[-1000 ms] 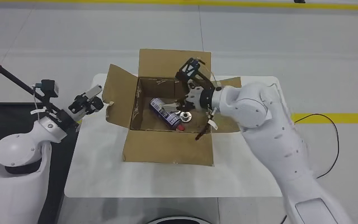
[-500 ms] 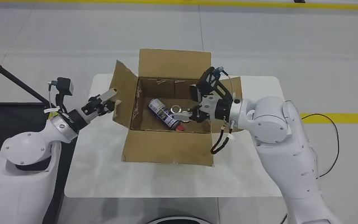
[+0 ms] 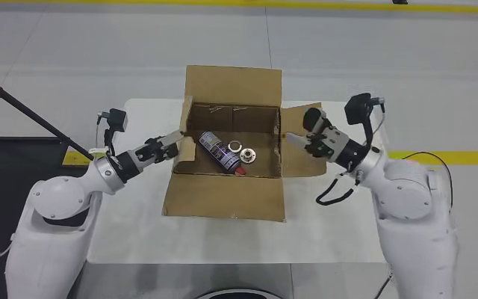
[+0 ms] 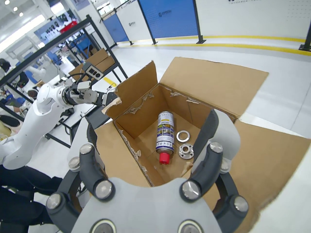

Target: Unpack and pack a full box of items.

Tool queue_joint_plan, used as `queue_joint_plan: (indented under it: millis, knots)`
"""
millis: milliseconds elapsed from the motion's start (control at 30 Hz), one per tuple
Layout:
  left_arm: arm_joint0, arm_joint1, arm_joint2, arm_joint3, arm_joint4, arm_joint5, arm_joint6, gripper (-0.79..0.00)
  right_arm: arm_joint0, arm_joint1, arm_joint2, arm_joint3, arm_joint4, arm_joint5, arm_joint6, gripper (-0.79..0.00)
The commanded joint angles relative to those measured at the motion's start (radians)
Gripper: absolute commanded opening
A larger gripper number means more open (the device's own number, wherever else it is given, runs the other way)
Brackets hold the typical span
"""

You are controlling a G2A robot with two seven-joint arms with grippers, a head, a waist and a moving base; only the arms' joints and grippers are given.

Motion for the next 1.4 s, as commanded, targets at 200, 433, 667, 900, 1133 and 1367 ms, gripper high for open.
queue_joint_plan:
  millis: [200, 433, 667, 900, 1133, 1367]
  knots:
    - [-0.001, 0.0, 0.054, -0.005, 0.016, 0.015, 0.016, 0.0, -0.109, 0.02, 0.141, 0.104, 0.199, 0.012, 0.037, 0.0]
    - [-0.017, -0.001, 0.104, -0.002, 0.035, 0.028, 0.035, 0.0, -0.114, 0.032, 0.159, 0.21, 0.296, 0.009, 0.1, 0.0]
    - [-0.028, -0.001, 0.13, 0.008, 0.052, 0.039, 0.05, 0.0, -0.039, 0.038, 0.09, 0.344, 0.374, 0.028, 0.201, 0.0]
    - [-0.021, 0.002, 0.13, 0.008, 0.058, 0.044, 0.057, 0.0, 0.018, 0.038, 0.046, 0.402, 0.509, -0.103, 0.231, 0.0]
    - [-0.01, 0.004, 0.128, 0.006, 0.058, 0.044, 0.063, 0.0, 0.087, 0.037, -0.018, 0.429, 0.613, -0.172, 0.281, 0.0]
    - [-0.008, 0.005, 0.137, 0.003, 0.065, 0.05, 0.074, 0.0, 0.196, 0.019, -0.168, 0.457, 0.619, -0.191, 0.292, 0.0]
